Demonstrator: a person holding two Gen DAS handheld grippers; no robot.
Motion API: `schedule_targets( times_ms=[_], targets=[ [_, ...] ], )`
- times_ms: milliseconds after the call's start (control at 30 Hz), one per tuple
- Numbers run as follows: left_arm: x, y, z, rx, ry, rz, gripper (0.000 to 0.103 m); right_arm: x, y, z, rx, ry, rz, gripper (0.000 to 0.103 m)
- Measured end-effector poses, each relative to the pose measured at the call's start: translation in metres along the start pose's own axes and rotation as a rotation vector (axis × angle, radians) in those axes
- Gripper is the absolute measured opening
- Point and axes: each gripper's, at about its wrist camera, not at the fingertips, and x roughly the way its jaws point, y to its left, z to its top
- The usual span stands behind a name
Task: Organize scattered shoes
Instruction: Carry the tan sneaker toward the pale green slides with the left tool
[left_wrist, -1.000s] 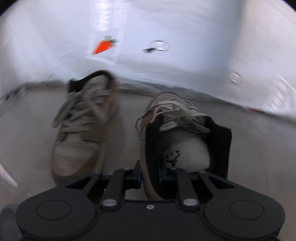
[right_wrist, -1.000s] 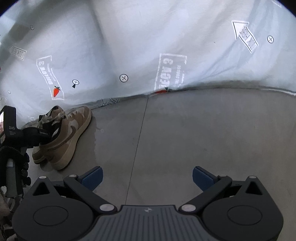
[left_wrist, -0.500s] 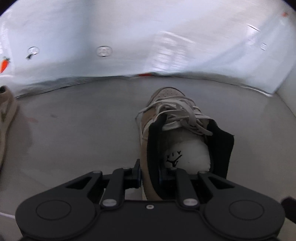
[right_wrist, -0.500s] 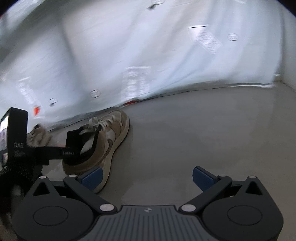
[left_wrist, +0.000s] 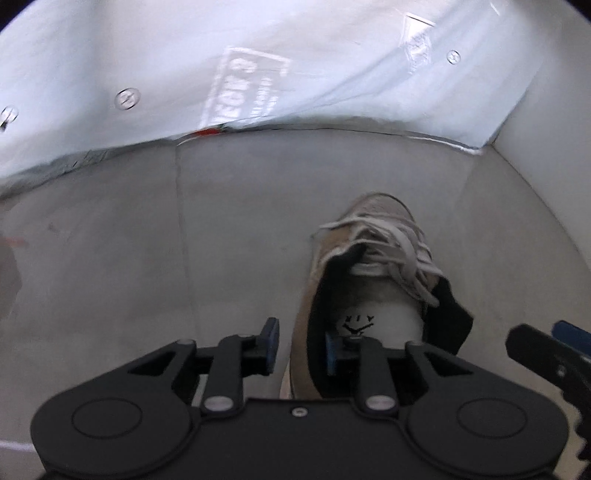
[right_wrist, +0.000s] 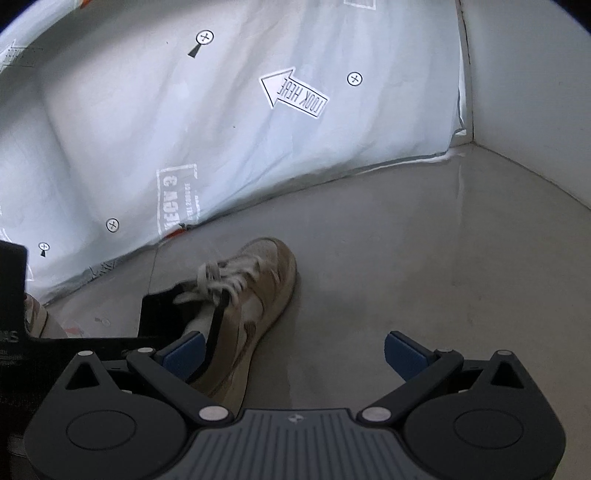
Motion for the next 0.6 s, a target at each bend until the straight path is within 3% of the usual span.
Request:
schedule_targets(
  times_ms=[100,167,300,400,433,600],
  targets=[
    [-0.025,0.015,-0.003,-0.027,-0.032,-0.044,0.037,0.000,0.004,0.000,-0.004,0.000,0.012,0.102],
    [-0.050,0.029,-0.004,-0.019,-0.100,-0.028,0.041,0.000,0.006,0.000,-0.007,0.000,0.020,0.102],
    [-0.084,0.078,0.005,-0.098,-0.200,0.110,0.049,-0.001,0.013,-0.001,-0.023,0.000,0.038,0.102],
    [-0.105,0.132,0.012,-0.181,-0.270,0.289,0.053,-0.002,0.024,-0.003,-0.065,0.004,0.051,0.102],
    [-0.114,0.165,0.014,-0.250,-0.284,0.367,0.053,-0.001,0.026,-0.004,-0.073,0.010,0.054,0.102],
    [-0.134,0.248,0.017,-0.430,-0.318,0.501,0.053,0.005,0.037,0.001,-0.090,0.019,0.071,0.102]
  ],
)
